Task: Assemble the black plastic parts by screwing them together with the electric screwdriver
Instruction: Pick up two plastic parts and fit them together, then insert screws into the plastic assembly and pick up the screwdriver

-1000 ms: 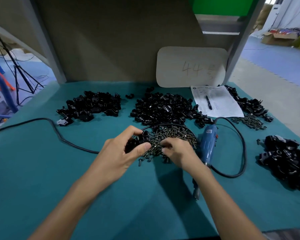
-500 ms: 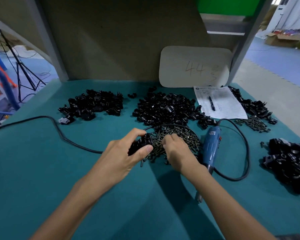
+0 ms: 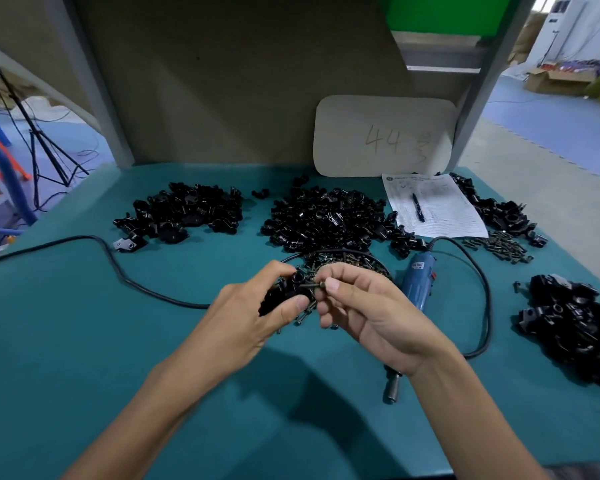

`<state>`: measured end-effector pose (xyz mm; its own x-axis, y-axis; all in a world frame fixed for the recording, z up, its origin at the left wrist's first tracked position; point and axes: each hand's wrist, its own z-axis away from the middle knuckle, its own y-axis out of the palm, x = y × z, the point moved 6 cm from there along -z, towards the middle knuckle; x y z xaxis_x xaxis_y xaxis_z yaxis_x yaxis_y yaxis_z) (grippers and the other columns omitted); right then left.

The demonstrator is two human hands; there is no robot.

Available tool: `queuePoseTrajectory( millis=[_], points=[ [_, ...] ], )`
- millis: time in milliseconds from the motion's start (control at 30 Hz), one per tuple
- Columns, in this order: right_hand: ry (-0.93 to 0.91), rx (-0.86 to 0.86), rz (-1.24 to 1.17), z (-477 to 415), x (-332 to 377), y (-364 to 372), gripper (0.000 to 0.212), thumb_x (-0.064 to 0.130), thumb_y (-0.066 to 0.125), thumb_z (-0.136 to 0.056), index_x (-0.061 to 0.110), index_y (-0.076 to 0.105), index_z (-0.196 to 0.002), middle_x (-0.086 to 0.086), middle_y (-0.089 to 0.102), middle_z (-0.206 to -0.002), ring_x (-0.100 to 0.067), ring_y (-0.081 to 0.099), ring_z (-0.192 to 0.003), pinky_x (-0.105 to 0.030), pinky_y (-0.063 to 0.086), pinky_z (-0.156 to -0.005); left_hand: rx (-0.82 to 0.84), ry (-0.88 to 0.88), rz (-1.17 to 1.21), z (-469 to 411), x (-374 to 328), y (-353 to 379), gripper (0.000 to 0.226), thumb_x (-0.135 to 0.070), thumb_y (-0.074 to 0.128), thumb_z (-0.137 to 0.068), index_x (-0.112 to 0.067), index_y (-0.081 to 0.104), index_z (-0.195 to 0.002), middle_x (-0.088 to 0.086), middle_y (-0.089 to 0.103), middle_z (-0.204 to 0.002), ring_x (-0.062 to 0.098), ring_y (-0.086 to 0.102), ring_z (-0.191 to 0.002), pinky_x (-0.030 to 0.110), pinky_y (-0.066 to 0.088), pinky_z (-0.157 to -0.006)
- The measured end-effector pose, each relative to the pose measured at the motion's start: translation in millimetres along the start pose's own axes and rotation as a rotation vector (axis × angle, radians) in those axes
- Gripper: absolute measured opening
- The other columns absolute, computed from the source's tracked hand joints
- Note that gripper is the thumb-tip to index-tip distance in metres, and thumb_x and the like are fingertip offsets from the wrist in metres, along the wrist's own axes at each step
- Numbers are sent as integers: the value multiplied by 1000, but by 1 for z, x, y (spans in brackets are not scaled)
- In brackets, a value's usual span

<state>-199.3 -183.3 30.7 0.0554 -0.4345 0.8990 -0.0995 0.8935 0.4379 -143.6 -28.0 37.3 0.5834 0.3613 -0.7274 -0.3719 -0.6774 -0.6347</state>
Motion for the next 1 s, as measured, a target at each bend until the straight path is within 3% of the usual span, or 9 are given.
queuePoseTrajectory(
  millis=[167,300,533,700,800,933,1000],
  points=[
    [21,19,10,0,-1,-5,11,20,70,-89,17,78,-96,-4,68,-86,-12,65,-74,-24,58,-70,5,7,12,0,-3,0,28,-68,49,-90,-49,48,-111,-25,61,-69,2,51,-52,9,35,-48],
    [27,13,69,-1,-3,-3,11,12,61,-94,8,70,-100,-5,66,-83,-12,62,-70,-24,56,-68,4,15,-20,1,-5,1,28,-65,50,-90,-46,50,-111,-28,59,-68,0,51,-54,9,36,-52],
    [-133,-83,558,7,8,-3,9,10,59,-103,8,67,-98,3,61,-78,-10,58,-74,-28,55,-71,-2,0,-16,3,-4,1,22,-61,54,-93,-46,51,-109,-29,61,-71,-2,53,-56,9,38,-53],
    [-154,-140,901,9,12,3,23,43,53,-101,25,59,-87,5,62,-74,-21,61,-72,-42,57,-66,14,-21,-54,3,-4,2,29,-67,51,-91,-48,49,-111,-16,63,-77,6,55,-61,17,41,-55],
    [-178,-157,1067,10,13,7,36,48,44,-106,23,50,-80,3,61,-75,-18,62,-70,-53,55,-68,25,-14,-63,3,-7,2,28,-66,51,-91,-47,50,-112,-13,64,-78,7,55,-64,17,40,-55],
    [-121,-112,1067,12,16,0,35,45,43,-107,27,52,-78,10,61,-71,-18,61,-71,-47,55,-67,34,3,-82,5,-9,2,33,-66,49,-90,-43,50,-114,-11,66,-81,8,57,-67,17,40,-57],
    [-110,-77,1057,11,15,1,36,43,43,-107,24,52,-78,11,59,-64,-18,56,-63,-38,51,-57,43,16,-97,6,-10,4,32,-65,50,-92,-42,50,-115,-11,66,-82,9,58,-71,18,40,-59]
  ],
)
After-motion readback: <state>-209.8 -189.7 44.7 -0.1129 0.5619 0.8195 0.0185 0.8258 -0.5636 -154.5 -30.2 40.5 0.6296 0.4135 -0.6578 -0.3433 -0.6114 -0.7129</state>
